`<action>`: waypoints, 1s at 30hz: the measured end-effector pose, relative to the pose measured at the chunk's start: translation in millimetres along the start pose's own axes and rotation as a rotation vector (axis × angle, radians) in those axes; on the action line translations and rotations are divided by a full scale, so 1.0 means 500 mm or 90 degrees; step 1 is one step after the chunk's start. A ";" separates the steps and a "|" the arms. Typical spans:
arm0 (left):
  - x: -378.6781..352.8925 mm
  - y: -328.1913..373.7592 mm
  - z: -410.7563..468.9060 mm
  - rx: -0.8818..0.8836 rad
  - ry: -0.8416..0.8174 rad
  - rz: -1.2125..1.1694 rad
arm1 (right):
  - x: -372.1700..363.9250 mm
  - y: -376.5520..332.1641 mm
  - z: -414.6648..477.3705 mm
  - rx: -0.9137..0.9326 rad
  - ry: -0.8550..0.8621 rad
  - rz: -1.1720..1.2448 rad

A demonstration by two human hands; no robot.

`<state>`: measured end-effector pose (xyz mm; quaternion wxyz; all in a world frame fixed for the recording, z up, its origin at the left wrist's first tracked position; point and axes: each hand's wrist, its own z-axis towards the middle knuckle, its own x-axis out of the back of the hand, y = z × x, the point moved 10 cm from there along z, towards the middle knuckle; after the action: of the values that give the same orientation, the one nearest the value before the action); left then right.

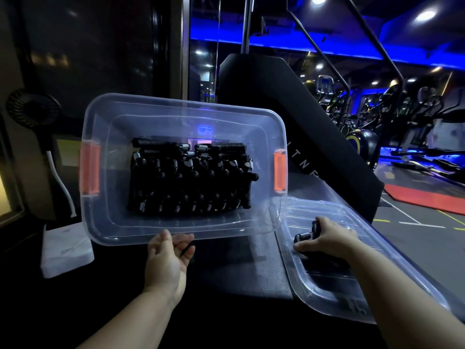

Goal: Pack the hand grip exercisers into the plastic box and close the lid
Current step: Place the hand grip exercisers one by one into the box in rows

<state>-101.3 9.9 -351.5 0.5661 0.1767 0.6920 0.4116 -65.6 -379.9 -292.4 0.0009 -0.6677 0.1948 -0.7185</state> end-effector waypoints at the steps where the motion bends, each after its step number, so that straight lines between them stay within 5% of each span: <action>1: -0.001 0.001 0.000 -0.002 -0.001 0.000 | 0.007 -0.005 -0.002 0.014 0.019 -0.012; 10: 0.000 0.000 -0.002 0.003 0.008 0.003 | 0.070 -0.032 -0.047 0.063 0.171 0.014; 20: 0.000 0.004 -0.009 0.007 0.018 -0.005 | 0.087 -0.049 -0.054 0.119 0.072 -0.010; 30: -0.002 0.005 -0.015 0.020 0.022 -0.021 | 0.081 -0.090 -0.099 0.162 -0.038 -0.213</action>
<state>-108.6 7.7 -348.7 0.5577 0.1669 0.7108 0.3947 -105.7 -335.0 -242.7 -0.0283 -0.7062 -0.0116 -0.7073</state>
